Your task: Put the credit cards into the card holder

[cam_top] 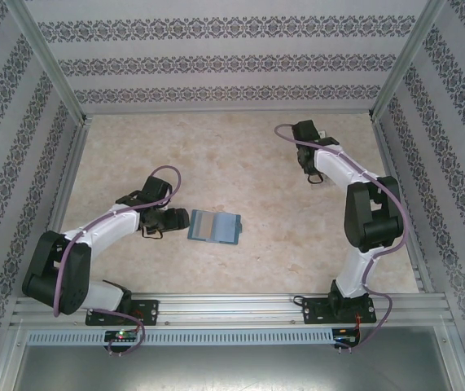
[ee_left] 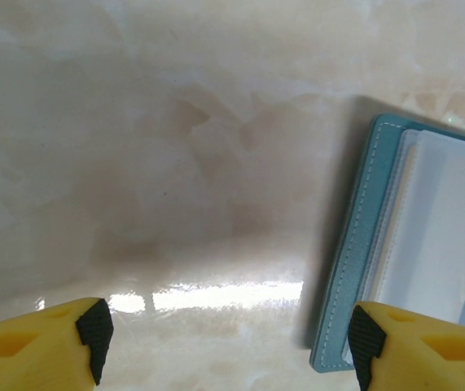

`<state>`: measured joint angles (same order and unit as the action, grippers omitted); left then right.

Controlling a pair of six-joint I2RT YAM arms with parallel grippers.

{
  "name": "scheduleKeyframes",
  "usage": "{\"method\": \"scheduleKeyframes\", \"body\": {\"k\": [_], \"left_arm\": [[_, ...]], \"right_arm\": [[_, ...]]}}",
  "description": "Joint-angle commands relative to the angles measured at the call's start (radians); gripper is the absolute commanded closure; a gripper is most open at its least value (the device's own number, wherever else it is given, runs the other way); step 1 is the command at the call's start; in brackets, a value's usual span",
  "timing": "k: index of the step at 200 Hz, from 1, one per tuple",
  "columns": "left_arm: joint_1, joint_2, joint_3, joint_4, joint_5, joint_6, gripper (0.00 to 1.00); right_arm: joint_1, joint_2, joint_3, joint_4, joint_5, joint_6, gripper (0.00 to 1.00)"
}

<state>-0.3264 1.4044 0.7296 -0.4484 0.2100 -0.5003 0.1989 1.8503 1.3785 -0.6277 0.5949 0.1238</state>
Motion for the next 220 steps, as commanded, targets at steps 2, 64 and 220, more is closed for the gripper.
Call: {"method": "scheduleKeyframes", "body": {"k": [2,64,220], "left_arm": [[-0.011,0.019,0.016,0.003,0.029,0.018,0.22],[-0.011,0.022,0.023,-0.02,0.004,0.032,0.22],[-0.011,-0.048,0.025,-0.032,0.005,0.011,0.21]], "right_arm": [[-0.002,0.005,-0.001,-0.008,0.01,-0.007,0.69],[-0.012,0.0,-0.003,-0.023,-0.084,0.027,0.93],[-0.111,-0.286,-0.143,0.113,-0.412,0.117,1.0]]}}
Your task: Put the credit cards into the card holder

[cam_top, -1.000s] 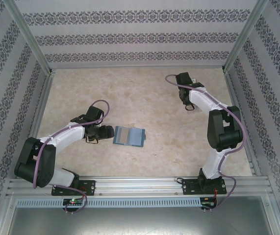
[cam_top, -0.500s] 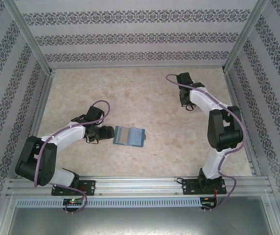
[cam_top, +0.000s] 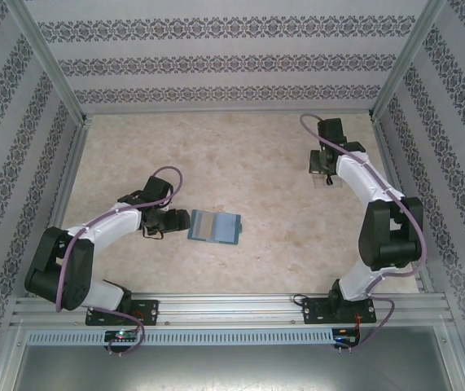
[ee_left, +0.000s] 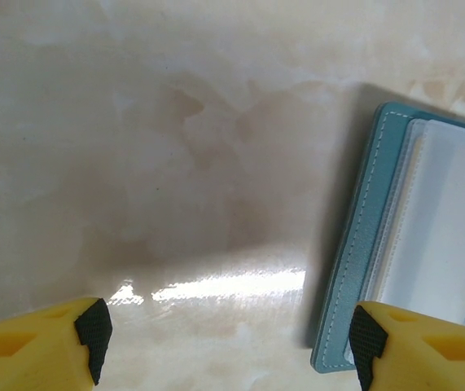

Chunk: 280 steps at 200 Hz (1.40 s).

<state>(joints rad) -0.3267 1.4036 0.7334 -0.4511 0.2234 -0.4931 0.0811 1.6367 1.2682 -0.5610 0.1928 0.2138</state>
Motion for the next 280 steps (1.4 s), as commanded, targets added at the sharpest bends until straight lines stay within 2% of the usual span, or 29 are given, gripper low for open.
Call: {"method": "scheduleKeyframes", "body": {"k": [1,33,49,74,99,112,127,153,165,180,203,218,280], "left_arm": [[-0.011,-0.049,0.022,-0.029,-0.007,0.004,0.21],[-0.011,-0.092,0.047,-0.04,0.047,-0.018,0.21],[-0.01,-0.115,0.054,-0.011,0.113,-0.034,0.21],[-0.013,-0.135,0.07,0.059,0.268,-0.074,0.21],[-0.017,-0.142,0.051,0.202,0.38,-0.142,0.2],[-0.019,-0.134,0.053,0.279,0.473,-0.18,0.2],[-0.028,-0.131,0.023,0.447,0.574,-0.255,0.2],[-0.029,-0.114,0.016,0.624,0.632,-0.381,0.24],[-0.037,-0.108,0.04,0.666,0.673,-0.403,0.24],[-0.048,-0.12,0.053,0.697,0.672,-0.408,0.25],[-0.051,-0.13,0.061,0.744,0.693,-0.434,0.28],[-0.051,-0.139,0.07,0.731,0.699,-0.421,0.3],[-0.051,-0.129,0.103,0.691,0.702,-0.411,0.4]], "right_arm": [[0.007,-0.077,-0.034,0.047,-0.01,0.028,1.0],[0.009,-0.197,-0.103,0.088,-0.071,0.083,1.0],[0.009,-0.263,-0.147,0.098,-0.15,0.127,1.0],[0.016,-0.372,-0.239,0.147,-0.342,0.218,1.0],[0.044,-0.44,-0.306,0.213,-0.551,0.295,1.0],[0.08,-0.454,-0.317,0.233,-0.642,0.318,1.0],[0.116,-0.456,-0.341,0.291,-0.75,0.362,1.0],[0.169,-0.445,-0.375,0.417,-0.907,0.476,1.0],[0.212,-0.45,-0.383,0.448,-0.934,0.489,1.0],[0.266,-0.46,-0.402,0.493,-0.943,0.51,1.0],[0.302,-0.458,-0.45,0.621,-0.986,0.623,1.0],[0.326,-0.453,-0.474,0.694,-0.995,0.665,1.0],[0.393,-0.409,-0.463,0.782,-1.025,0.716,1.0]]}}
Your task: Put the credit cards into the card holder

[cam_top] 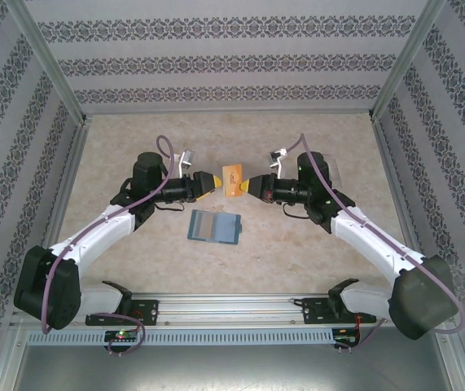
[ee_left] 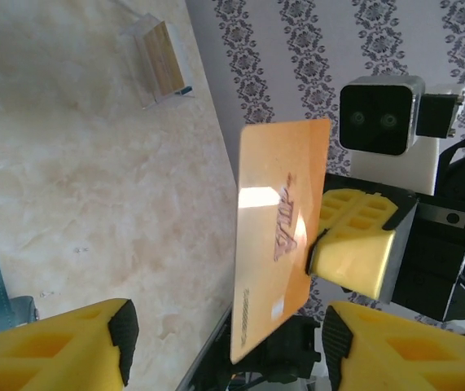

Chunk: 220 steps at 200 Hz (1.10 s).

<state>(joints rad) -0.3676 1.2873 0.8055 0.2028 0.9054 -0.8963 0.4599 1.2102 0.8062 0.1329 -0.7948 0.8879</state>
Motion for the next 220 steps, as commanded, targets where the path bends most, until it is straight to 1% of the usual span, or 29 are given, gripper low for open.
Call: {"method": "scheduleKeyframes", "body": {"k": [1,21,38,51,93,111,122,131,144,155,172,198,220], "left_arm": [[-0.01,-0.014,0.031,0.041,0.02,-0.011,0.4],[-0.011,-0.01,0.009,0.129,0.037,-0.061,0.43],[-0.01,-0.007,0.008,0.131,0.039,-0.064,0.45],[-0.01,-0.005,0.003,0.142,0.045,-0.071,0.5],[-0.011,-0.014,-0.014,0.179,0.056,-0.087,0.73],[-0.011,-0.023,-0.022,0.187,0.054,-0.085,0.88],[-0.01,-0.025,-0.019,0.187,0.058,-0.088,0.95],[-0.011,-0.029,-0.023,0.19,0.061,-0.092,1.0],[-0.01,-0.034,-0.03,0.202,0.059,-0.1,1.0],[-0.01,-0.032,-0.035,0.221,0.064,-0.114,1.0],[-0.01,-0.02,-0.031,0.24,0.085,-0.133,1.0],[-0.016,-0.008,-0.02,0.186,0.113,-0.084,1.0],[-0.023,0.009,-0.016,0.212,0.151,-0.101,1.0]], "right_arm": [[0.014,0.019,-0.001,0.09,-0.039,0.043,1.0],[0.021,0.042,-0.011,0.151,-0.077,0.082,1.0],[0.032,0.055,-0.012,0.166,-0.085,0.095,1.0],[0.037,0.062,-0.01,0.177,-0.097,0.104,1.0],[0.046,0.063,-0.025,0.21,-0.11,0.119,1.0],[0.049,0.059,-0.024,0.219,-0.122,0.119,1.0],[0.049,0.051,-0.03,0.211,-0.108,0.112,1.0],[0.049,0.05,-0.035,0.219,-0.103,0.114,0.93],[0.049,0.055,-0.036,0.235,-0.116,0.121,0.81],[0.051,0.058,-0.042,0.263,-0.141,0.128,0.75],[0.051,0.049,-0.051,0.273,-0.134,0.121,0.74],[0.052,0.048,-0.052,0.299,-0.162,0.108,0.72],[0.052,0.055,-0.047,0.303,-0.172,0.109,0.69]]}}
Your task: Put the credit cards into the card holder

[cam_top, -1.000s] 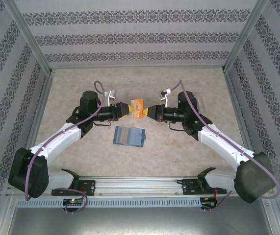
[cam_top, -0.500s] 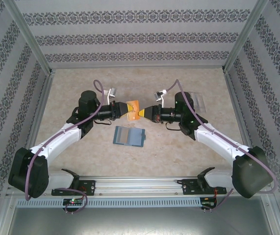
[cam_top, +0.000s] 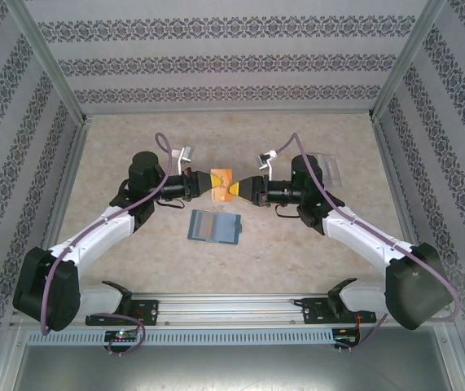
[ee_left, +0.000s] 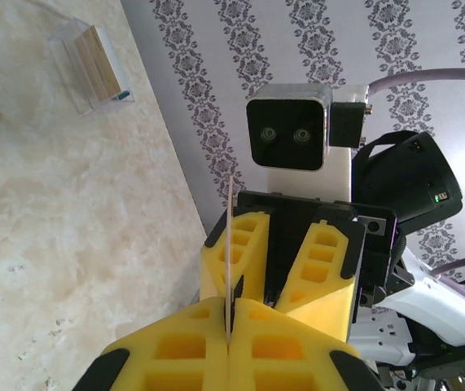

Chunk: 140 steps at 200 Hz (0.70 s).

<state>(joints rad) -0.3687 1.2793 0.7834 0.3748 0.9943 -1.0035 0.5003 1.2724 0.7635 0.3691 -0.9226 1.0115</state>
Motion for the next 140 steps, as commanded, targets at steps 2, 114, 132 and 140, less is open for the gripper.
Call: {"method": "scheduleKeyframes", "body": {"k": [2,114,132,140], "left_arm": [[-0.023,0.018,0.007,0.04,0.065,0.007,1.0],[0.011,-0.053,0.053,-0.612,-0.258,0.375,0.08],[0.01,-0.039,0.085,-0.86,-0.569,0.446,0.03],[0.01,-0.019,0.094,-0.916,-0.63,0.479,0.03]], "right_arm": [[0.012,-0.005,-0.003,0.067,-0.045,-0.015,0.69],[0.118,-0.009,-0.14,-0.036,0.249,-0.053,1.0],[0.157,0.031,-0.158,-0.06,0.36,-0.054,1.0],[0.173,0.062,-0.153,-0.056,0.385,-0.052,1.0]]}}
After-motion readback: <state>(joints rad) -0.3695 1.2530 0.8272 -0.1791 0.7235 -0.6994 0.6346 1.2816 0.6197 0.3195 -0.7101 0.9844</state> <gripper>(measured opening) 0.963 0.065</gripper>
